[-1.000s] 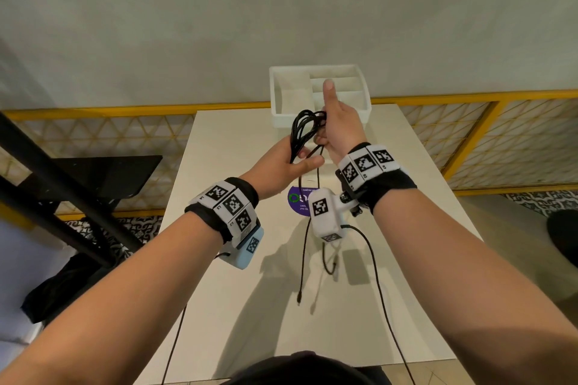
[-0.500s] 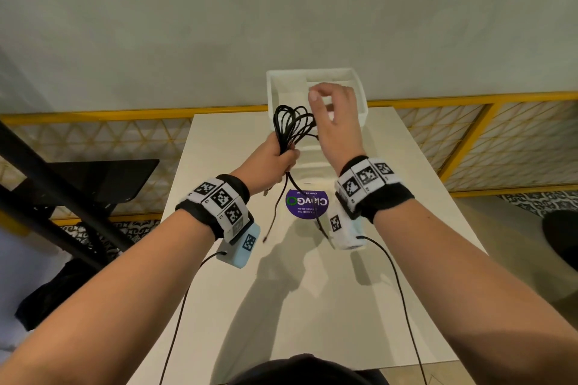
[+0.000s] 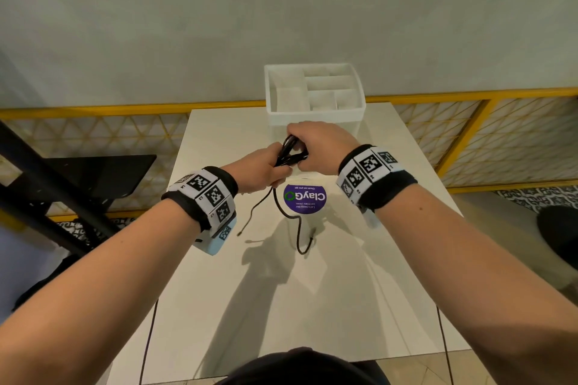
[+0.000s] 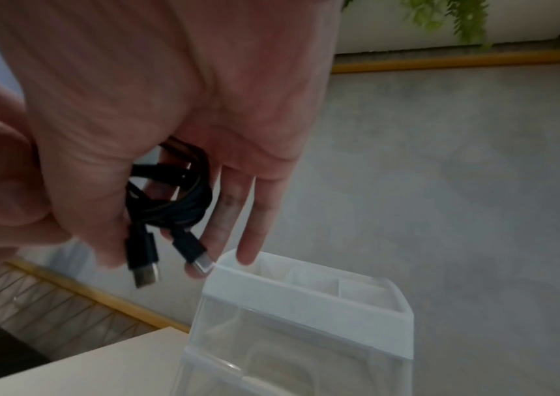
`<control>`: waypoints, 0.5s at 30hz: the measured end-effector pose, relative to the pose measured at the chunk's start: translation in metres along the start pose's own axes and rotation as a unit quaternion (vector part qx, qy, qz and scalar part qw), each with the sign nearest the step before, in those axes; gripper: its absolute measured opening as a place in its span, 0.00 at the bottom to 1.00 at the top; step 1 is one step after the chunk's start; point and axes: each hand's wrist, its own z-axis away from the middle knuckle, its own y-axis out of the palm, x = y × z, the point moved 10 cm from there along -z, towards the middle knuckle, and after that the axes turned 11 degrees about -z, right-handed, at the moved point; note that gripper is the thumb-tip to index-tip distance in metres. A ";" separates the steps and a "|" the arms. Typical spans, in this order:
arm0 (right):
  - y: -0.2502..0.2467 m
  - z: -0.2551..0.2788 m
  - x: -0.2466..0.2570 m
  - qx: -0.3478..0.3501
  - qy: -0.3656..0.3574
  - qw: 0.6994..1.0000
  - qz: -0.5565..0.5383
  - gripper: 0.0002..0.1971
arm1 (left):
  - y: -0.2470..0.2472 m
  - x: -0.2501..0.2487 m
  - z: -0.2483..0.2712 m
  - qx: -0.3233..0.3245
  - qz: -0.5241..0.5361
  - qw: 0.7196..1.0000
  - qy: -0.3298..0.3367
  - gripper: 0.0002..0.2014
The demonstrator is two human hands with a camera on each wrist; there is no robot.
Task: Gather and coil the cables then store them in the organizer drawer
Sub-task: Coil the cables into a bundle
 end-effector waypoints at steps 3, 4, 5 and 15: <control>0.003 0.000 -0.001 0.016 -0.005 1.000 0.010 0.13 | 0.001 0.001 0.003 0.020 0.003 1.000 0.007 0.06; 0.003 0.001 0.000 0.016 -0.011 1.000 0.009 0.14 | 0.001 0.000 0.004 0.024 0.012 1.000 0.009 0.07; 0.003 0.002 0.001 0.015 -0.017 1.000 0.007 0.15 | 0.001 0.001 0.005 0.028 0.022 0.999 0.008 0.08; -0.006 -0.006 -0.004 0.028 -0.008 0.999 0.031 0.09 | -0.003 -0.007 0.005 0.025 0.182 0.982 0.034 0.15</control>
